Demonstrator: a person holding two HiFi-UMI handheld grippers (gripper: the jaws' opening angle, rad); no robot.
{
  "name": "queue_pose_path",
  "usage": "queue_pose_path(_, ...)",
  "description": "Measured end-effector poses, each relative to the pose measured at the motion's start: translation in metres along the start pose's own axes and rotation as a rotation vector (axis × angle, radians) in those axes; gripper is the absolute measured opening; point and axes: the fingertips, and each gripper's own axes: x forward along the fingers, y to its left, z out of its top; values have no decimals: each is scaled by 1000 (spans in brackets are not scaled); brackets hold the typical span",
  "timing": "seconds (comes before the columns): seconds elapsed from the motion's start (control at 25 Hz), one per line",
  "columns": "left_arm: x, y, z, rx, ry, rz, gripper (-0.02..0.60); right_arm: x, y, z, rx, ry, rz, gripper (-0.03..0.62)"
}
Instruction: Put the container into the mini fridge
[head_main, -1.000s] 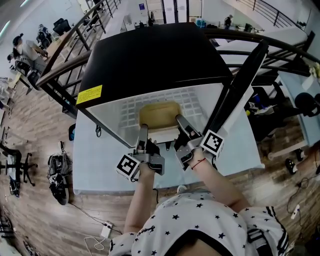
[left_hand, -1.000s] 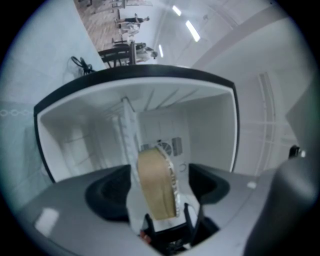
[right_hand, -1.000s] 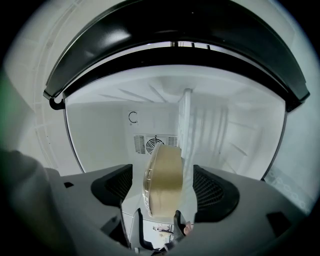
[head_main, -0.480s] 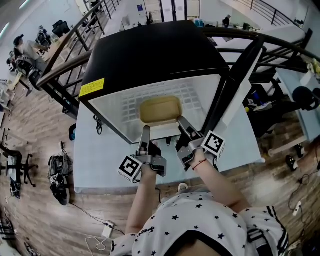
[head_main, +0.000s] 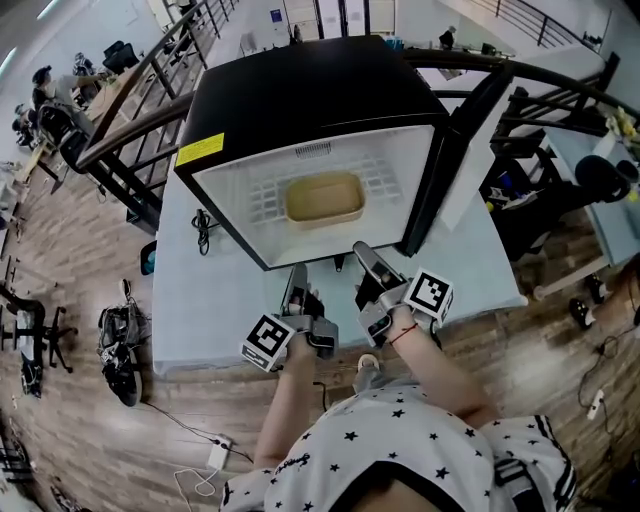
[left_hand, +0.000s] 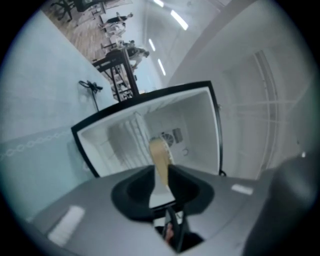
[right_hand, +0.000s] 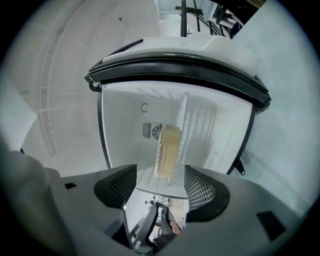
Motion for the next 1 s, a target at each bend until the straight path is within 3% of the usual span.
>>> queue_pose_path(0.08,-10,0,-4,24,14,26,40,-9,2,-7,-1,0,-5,306)
queue_pose_path(0.12,-14,0,-5,37,19,35,20,-14,1,-10,-2,-3,-22,249)
queue_pose_path(0.16,-18,-1,-6,49,22,40,8,-18,-1,-13,-1,-7,-43,118)
queue_pose_path(0.24,-27,-5,-9,76,32,41,6,-27,-1,-19,1,-5,-62,58)
queue_pose_path(0.4,-44,-11,-20,156,69,57,5,-45,6,-32,-58,19,-68,37)
queue_pose_path(0.68,-75,-14,-48,368,130,96,5,-76,19,-54,-256,60,-81,31)
queue_pose_path(1.0,-124,-18,-77,547,192,155,5,-124,8,-82,-547,151,-209,28)
